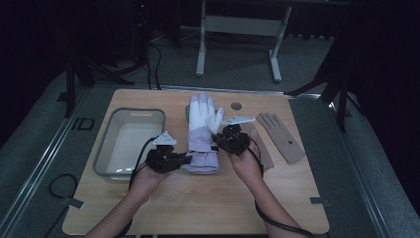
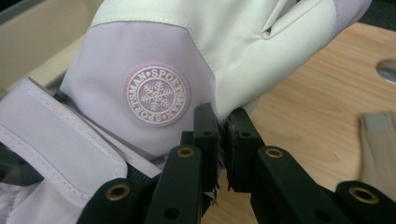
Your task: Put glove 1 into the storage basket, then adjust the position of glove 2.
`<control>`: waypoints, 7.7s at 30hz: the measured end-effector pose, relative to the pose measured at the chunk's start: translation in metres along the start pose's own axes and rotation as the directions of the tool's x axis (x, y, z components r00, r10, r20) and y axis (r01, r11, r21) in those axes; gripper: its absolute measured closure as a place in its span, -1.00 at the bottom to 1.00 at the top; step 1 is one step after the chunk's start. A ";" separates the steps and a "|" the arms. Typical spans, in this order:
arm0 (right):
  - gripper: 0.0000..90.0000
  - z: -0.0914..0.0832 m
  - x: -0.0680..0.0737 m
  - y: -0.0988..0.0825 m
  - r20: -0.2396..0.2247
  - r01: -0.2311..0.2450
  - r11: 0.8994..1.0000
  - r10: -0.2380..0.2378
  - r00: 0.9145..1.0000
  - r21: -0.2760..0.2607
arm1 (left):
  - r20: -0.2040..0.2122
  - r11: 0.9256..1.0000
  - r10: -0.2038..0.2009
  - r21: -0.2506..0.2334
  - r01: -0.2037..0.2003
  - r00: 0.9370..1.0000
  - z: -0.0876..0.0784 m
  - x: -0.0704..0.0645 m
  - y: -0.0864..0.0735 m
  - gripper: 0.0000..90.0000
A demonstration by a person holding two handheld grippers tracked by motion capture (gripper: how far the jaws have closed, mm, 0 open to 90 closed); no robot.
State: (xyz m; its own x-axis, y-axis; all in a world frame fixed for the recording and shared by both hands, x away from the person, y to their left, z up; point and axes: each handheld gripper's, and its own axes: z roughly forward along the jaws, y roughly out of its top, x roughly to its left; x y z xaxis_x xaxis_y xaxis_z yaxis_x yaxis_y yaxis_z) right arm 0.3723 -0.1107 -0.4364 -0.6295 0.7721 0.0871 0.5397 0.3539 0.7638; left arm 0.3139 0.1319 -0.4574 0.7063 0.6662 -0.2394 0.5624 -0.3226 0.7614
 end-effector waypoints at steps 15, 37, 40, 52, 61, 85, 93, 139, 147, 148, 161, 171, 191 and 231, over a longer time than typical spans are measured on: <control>0.87 0.023 0.044 0.048 -0.059 0.057 0.998 -0.058 0.997 -0.027 | -0.062 1.000 -0.019 -0.018 0.017 0.998 -0.062 0.034 -0.003 0.81; 0.87 0.095 0.139 0.095 -0.150 0.142 0.990 -0.141 0.979 -0.010 | -0.182 0.993 -0.120 -0.033 0.116 0.976 -0.142 0.094 -0.054 0.81; 0.87 0.104 0.142 0.093 -0.156 0.142 0.990 -0.139 0.978 0.008 | -0.170 0.989 -0.148 -0.014 0.148 0.974 -0.137 0.103 -0.063 0.81; 0.88 0.152 0.145 0.073 -0.172 0.144 0.980 -0.119 0.978 0.141 | -0.165 0.963 -0.246 0.073 0.260 0.955 -0.116 0.122 -0.083 0.81; 0.79 0.169 0.146 0.070 -0.198 0.164 0.959 -0.118 0.973 0.232 | -0.131 0.945 -0.291 0.112 0.306 0.948 -0.113 0.123 -0.088 0.68; -0.61 0.141 0.135 0.076 -0.290 0.203 0.966 -0.151 0.945 0.158 | -0.262 0.979 -0.201 -0.070 0.189 0.944 -0.122 0.082 -0.068 0.00; -0.60 0.114 0.116 0.075 -0.267 0.194 0.975 -0.160 0.950 0.107 | -0.228 0.988 -0.143 -0.084 0.127 0.963 -0.110 0.059 -0.053 0.07; -0.70 0.022 -0.030 -0.016 -0.140 0.054 0.997 -0.045 0.989 0.059 | -0.075 0.987 0.076 -0.135 -0.086 0.994 0.021 -0.022 -0.039 -0.67; -0.73 0.019 -0.051 -0.046 -0.121 0.090 0.993 -0.081 0.989 0.074 | -0.077 0.985 0.093 -0.138 -0.103 0.993 0.039 -0.021 -0.057 -0.67; -0.72 0.019 -0.053 -0.050 -0.115 0.090 0.993 -0.081 0.990 0.073 | -0.076 0.985 0.093 -0.139 -0.103 0.993 0.040 -0.022 -0.059 -0.67; -0.63 0.001 -0.079 -0.099 -0.083 0.103 0.994 -0.100 0.992 0.034 | -0.071 0.980 0.096 -0.169 -0.106 0.993 0.048 -0.024 -0.079 -0.77; -0.27 -0.016 -0.114 -0.099 0.012 0.104 0.994 -0.103 0.995 -0.035 | -0.103 0.975 0.097 -0.188 -0.115 0.990 0.046 -0.025 -0.082 -0.95; -0.02 0.024 -0.165 -0.092 0.073 0.090 0.996 -0.092 0.993 0.028 | -0.071 0.971 0.113 -0.202 -0.125 0.991 0.046 -0.028 -0.085 -0.96; 0.79 -0.003 -0.092 -0.047 0.182 -0.130 0.987 0.146 0.972 -0.099 | -0.082 0.968 0.121 -0.210 -0.135 0.989 0.047 -0.028 -0.084 -0.96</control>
State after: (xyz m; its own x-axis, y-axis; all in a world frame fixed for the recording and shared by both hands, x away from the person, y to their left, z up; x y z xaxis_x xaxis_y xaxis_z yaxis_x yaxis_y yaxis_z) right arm 0.4034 -0.1996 -0.4782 -0.4316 0.8985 0.0803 0.5587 0.1963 0.8058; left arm 0.2669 0.1086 -0.5424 0.7314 0.6752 -0.0958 0.3589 -0.2617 0.8959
